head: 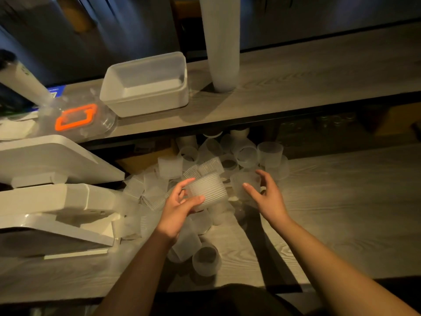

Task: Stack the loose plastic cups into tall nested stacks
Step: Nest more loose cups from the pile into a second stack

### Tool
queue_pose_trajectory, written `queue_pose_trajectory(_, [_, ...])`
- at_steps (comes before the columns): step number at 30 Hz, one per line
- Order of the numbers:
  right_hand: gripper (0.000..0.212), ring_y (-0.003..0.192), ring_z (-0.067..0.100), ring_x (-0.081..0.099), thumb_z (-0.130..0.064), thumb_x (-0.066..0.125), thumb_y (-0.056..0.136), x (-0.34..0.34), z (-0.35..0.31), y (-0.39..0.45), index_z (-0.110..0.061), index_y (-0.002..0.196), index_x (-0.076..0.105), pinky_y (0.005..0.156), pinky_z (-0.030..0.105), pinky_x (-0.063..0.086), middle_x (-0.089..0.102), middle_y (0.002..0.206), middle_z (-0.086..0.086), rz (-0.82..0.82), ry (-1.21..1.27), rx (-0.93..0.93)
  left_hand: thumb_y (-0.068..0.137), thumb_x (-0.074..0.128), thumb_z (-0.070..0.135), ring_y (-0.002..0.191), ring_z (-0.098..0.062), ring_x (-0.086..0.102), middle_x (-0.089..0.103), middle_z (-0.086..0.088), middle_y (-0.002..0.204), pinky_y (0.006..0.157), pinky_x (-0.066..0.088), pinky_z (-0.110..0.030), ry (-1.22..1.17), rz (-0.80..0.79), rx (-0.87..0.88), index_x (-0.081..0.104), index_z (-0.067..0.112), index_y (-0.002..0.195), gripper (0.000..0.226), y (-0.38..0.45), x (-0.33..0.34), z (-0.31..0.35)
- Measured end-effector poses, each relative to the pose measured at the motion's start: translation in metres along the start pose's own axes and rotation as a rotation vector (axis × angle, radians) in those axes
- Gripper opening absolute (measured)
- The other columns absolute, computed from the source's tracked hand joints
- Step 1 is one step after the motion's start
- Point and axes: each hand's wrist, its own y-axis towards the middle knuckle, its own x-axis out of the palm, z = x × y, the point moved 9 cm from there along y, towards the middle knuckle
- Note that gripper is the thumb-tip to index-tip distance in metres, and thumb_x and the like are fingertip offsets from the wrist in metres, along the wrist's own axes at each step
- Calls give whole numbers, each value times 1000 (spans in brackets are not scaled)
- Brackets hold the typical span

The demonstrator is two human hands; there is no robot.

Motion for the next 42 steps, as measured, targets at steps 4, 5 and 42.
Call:
queue_pose_trajectory(4, [52,102,8,62,-34,65,93,0,-10,-3,-21,140,49,69,11,51,62,116,-3,55,324,63,64,87,22,116,-31,63,63,-7,127,98,51,-55,-18,-6,-6,62,29,125,67,-1,0,0])
queue_pose_trajectory(5, [48,103,13,64,-32,64,94,1,-15,-5,-21,138,51,75,18,55,64,112,-1,59,391,66,66,88,19,115,-31,63,63,-7,127,99,51,-55,-19,-9,-3,62,28,125,66,-2,1,0])
queue_pose_trajectory(42, [49,101,15,61,-45,57,97,42,11,-21,-13,133,53,87,32,50,64,115,3,-59,81,248,70,84,11,115,-29,64,66,-8,125,97,54,-49,-45,42,9,58,23,130,66,-39,-17,-1])
